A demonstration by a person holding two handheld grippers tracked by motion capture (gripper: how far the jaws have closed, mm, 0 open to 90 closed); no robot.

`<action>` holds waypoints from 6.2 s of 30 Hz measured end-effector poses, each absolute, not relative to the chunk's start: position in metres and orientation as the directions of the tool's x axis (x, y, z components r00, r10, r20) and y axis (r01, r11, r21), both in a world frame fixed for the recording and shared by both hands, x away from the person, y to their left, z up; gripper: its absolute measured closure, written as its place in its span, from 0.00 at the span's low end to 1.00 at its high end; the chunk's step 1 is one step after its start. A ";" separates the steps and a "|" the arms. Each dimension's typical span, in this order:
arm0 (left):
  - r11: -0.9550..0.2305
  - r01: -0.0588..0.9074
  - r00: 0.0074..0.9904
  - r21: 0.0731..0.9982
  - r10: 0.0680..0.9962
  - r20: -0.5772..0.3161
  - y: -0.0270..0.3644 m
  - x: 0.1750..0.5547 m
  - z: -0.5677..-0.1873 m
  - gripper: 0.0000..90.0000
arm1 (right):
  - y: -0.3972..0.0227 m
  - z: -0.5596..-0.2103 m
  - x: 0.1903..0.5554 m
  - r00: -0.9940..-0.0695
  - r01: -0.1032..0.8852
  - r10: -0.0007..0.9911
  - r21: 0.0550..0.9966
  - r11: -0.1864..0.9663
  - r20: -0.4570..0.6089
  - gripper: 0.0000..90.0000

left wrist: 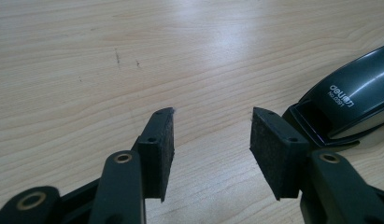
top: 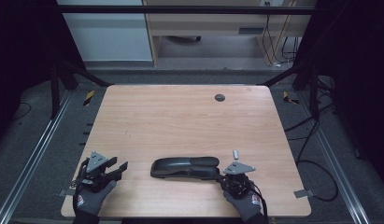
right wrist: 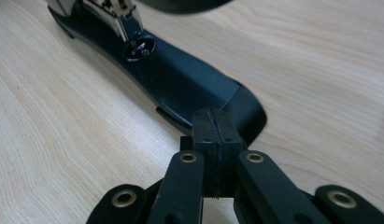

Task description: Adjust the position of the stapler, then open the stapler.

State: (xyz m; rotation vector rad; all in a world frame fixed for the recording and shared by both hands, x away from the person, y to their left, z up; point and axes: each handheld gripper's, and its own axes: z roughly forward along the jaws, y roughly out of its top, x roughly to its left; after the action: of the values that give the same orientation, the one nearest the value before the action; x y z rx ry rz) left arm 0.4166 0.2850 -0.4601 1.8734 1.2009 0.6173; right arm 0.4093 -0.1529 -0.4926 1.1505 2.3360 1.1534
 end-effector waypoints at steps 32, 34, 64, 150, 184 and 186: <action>-0.280 0.411 0.518 0.868 0.855 0.031 0.254 0.408 -0.437 0.42 | -0.215 -0.473 0.415 -0.476 0.497 0.878 0.840 0.220 0.052 0.73; -0.290 0.400 0.528 0.869 0.848 0.040 0.251 0.406 -0.435 0.42 | -0.216 -0.474 0.416 -0.471 0.497 0.881 0.839 0.220 0.048 0.71; -0.406 0.304 0.643 0.862 0.755 0.128 0.198 0.400 -0.410 0.37 | -0.231 -0.472 0.413 -0.426 0.508 0.904 0.838 0.199 0.044 0.68; -0.768 0.013 0.764 0.641 0.421 0.489 0.062 0.398 -0.407 0.32 | -0.231 -0.473 0.413 -0.437 0.521 0.898 0.826 0.216 0.041 0.73; -0.859 -0.083 0.700 0.505 0.310 0.643 0.027 0.392 -0.425 0.32 | -0.225 -0.472 0.410 -0.469 0.510 0.882 0.830 0.225 0.050 0.90; -0.864 -0.084 0.696 0.497 0.306 0.650 0.026 0.392 -0.426 0.32 | -0.224 -0.472 0.411 -0.470 0.514 0.881 0.828 0.225 0.053 0.94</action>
State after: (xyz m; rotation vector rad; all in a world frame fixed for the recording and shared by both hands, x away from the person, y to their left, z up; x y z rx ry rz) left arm 0.3920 0.0256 -0.4261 2.4058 0.1705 1.0466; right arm 0.4106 -0.2236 -0.4720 1.2842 2.0744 1.1450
